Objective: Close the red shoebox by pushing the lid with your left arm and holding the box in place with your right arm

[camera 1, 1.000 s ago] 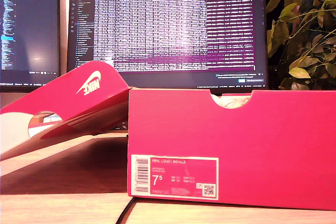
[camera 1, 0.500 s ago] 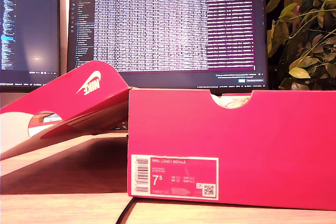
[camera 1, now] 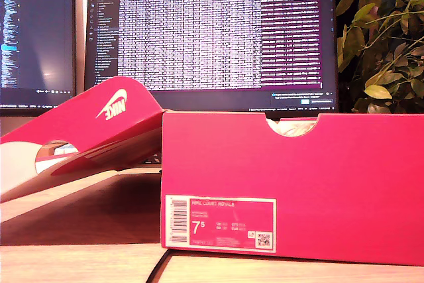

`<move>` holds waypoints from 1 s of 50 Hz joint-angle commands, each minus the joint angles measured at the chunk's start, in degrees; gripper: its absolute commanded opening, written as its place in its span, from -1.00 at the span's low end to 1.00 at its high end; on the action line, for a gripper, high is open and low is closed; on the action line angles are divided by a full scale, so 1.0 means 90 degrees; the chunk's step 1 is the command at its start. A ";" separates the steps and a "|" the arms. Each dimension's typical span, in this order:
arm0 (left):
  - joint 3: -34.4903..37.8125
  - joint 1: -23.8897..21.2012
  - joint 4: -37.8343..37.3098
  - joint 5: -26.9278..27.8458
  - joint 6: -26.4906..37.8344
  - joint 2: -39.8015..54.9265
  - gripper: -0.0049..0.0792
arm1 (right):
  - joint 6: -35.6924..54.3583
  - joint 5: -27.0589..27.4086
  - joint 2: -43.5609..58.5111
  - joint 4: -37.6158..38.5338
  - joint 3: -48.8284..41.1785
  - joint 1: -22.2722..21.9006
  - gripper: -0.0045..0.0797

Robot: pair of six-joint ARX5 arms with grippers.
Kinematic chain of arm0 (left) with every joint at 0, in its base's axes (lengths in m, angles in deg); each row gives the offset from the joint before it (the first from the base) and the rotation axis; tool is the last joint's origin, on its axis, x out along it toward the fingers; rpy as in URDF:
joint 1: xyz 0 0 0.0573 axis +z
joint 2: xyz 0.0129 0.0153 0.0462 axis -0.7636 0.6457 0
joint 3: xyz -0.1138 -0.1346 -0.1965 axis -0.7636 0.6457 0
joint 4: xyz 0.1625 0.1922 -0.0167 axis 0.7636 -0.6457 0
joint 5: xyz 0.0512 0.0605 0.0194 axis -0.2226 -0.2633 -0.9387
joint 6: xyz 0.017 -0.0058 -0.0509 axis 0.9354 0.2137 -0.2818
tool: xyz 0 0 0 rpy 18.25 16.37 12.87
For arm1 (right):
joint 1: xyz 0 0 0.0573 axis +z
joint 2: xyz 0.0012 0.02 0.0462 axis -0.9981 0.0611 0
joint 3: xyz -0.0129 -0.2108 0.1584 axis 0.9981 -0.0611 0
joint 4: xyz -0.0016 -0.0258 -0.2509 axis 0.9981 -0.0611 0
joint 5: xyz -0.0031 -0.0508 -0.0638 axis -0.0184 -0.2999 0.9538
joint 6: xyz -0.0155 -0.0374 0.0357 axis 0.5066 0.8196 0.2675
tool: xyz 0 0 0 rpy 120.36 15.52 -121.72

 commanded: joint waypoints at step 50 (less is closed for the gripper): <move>-0.2642 0.1214 -0.0680 0.2681 0.0546 0.5816 -0.93 | -0.0634 -0.1790 0.4534 -0.1154 0.1960 0.0019 -0.92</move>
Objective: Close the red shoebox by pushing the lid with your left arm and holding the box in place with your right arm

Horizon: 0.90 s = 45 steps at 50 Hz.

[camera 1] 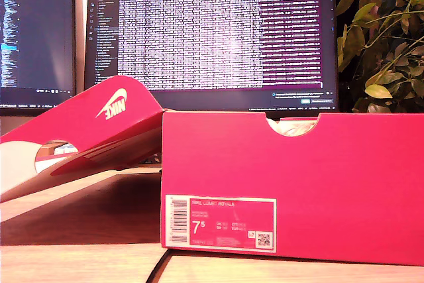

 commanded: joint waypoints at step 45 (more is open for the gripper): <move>-0.1328 0.0522 -0.0301 0.2021 0.1574 0.4748 -0.93 | 0.1214 -0.0488 0.3694 0.1185 0.1358 0.0389 -0.92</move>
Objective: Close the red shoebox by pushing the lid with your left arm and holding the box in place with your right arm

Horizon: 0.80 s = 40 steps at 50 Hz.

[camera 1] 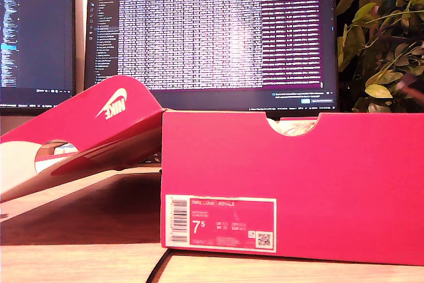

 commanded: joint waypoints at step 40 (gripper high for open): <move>-0.0928 -0.0954 -0.0049 0.0789 0.0000 -0.0058 -0.93 | -0.0342 -0.0041 0.0452 0.0969 0.0061 0.0658 -0.92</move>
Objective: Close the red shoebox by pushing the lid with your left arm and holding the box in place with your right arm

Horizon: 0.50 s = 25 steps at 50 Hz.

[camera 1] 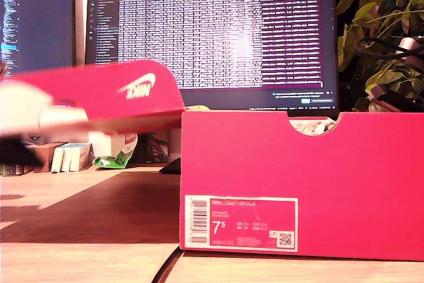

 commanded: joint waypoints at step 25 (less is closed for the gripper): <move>-0.1314 -0.0085 -0.0950 0.0393 0.0032 -0.1678 -0.93 | -0.0022 -0.0240 0.0046 0.0321 0.0061 0.0597 -0.92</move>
